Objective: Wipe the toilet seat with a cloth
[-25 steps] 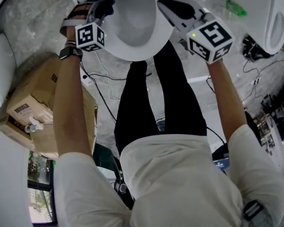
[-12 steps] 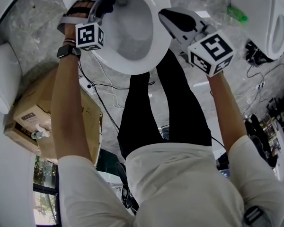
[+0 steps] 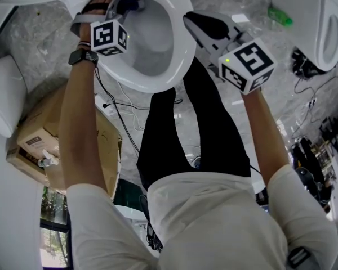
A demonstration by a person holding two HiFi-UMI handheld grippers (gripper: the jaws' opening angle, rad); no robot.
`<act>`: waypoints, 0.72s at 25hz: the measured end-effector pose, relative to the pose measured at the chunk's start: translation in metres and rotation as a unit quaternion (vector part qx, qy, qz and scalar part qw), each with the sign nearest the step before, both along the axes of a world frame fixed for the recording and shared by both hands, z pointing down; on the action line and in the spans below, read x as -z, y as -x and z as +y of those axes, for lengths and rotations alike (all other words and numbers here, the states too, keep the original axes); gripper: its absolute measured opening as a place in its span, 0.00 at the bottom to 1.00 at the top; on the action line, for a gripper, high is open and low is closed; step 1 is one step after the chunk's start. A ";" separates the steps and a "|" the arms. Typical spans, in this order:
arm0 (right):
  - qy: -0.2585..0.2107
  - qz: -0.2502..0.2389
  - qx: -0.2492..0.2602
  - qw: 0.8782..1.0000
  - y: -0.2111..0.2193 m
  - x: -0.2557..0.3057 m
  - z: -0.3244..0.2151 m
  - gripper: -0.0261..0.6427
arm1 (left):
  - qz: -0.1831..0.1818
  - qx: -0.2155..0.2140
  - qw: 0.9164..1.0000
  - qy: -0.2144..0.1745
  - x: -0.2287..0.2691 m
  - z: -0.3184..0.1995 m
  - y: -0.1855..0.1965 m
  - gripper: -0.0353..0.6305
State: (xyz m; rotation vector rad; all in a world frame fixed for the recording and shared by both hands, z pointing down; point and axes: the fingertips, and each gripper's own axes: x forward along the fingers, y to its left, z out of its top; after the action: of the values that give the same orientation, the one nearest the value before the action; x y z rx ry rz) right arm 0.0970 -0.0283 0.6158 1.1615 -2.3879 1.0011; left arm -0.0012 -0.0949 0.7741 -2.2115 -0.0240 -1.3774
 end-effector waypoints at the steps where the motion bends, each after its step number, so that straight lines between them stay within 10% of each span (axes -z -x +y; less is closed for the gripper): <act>1: -0.002 0.002 -0.002 1.000 -0.002 0.001 0.000 0.11 | 0.008 0.018 1.000 0.012 0.002 -0.002 -0.005 0.12; 11: -0.046 0.038 -0.021 0.998 -0.015 0.061 0.001 0.11 | 0.150 0.153 0.975 0.065 0.076 0.001 -0.032 0.12; 18: -0.076 0.059 -0.068 0.993 -0.030 0.121 0.019 0.11 | 0.278 0.300 0.911 0.057 0.182 0.005 -0.002 0.12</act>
State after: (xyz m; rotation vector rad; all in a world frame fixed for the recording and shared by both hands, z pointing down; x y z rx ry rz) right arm 0.1273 -0.0097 0.4946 1.4139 -2.3511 0.7771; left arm 0.0012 -0.0894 0.5921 -2.7649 0.8615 -0.9656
